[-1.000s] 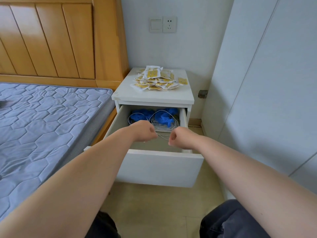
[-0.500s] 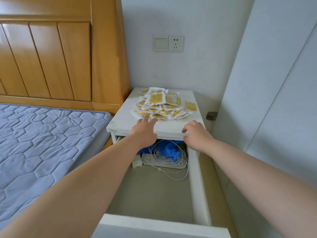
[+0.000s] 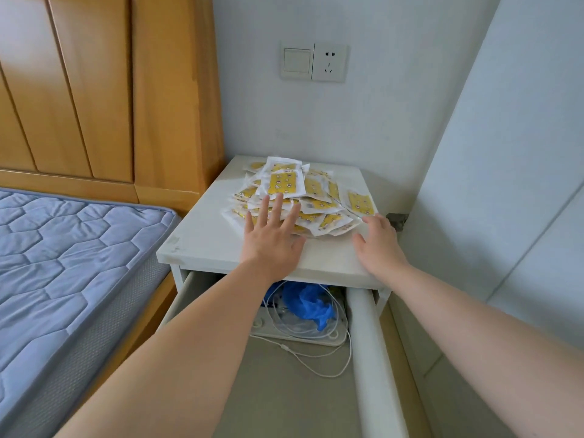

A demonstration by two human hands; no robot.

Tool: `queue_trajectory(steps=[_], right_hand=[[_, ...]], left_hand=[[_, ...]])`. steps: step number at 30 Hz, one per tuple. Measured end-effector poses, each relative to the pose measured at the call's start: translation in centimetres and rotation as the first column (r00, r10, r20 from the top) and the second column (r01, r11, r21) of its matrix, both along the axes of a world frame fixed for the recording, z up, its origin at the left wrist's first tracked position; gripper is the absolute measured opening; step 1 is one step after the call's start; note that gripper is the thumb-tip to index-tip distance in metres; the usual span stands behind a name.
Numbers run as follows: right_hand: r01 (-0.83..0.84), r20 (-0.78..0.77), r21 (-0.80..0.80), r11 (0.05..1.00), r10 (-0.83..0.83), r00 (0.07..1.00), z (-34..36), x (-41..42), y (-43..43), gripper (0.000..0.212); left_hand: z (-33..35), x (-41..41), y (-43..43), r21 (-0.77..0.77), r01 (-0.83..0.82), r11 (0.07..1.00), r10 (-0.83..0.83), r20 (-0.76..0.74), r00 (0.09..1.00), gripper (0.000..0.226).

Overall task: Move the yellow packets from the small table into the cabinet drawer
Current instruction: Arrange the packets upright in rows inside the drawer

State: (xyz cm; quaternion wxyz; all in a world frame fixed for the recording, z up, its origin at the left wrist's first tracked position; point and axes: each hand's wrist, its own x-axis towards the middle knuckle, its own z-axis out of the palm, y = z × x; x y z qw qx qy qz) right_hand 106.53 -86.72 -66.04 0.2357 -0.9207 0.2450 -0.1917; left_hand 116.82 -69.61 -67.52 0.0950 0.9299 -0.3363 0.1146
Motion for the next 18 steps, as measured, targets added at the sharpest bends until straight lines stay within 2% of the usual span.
queue_trajectory(steps=[5, 10, 13, 15, 18], right_hand=[[0.059, 0.092, -0.004, 0.998, -0.058, 0.994, -0.2, 2.7, -3.1, 0.041], [0.102, 0.116, 0.154, 0.983, -0.12, 0.986, 0.2, 6.6, -5.8, 0.041], [0.135, 0.05, 0.33, 0.934, -0.16, 0.986, 1.9, 9.2, -5.6, 0.044], [0.164, -0.053, 0.364, 0.917, -0.155, 0.986, 2.6, 11.2, -5.5, 0.043], [0.181, -0.173, 0.358, 0.916, -0.125, 0.977, 2.9, 13.2, -5.2, 0.073]], left_hand=[[-0.6, 0.4, -0.1, 0.009, -0.015, 1.0, 0.015, -0.029, 0.999, 0.068], [-1.0, 0.7, -0.2, -0.006, -0.005, 1.0, 0.005, -0.036, 0.999, 0.068], [-1.2, 0.9, -0.3, -0.009, -0.005, 1.0, 0.005, -0.036, 0.999, 0.068], [-1.2, 0.9, -0.3, 0.001, -0.006, 1.0, 0.006, -0.041, 0.999, 0.067], [-1.2, 0.9, -0.3, 0.002, -0.003, 1.0, 0.003, -0.039, 0.999, 0.067]])
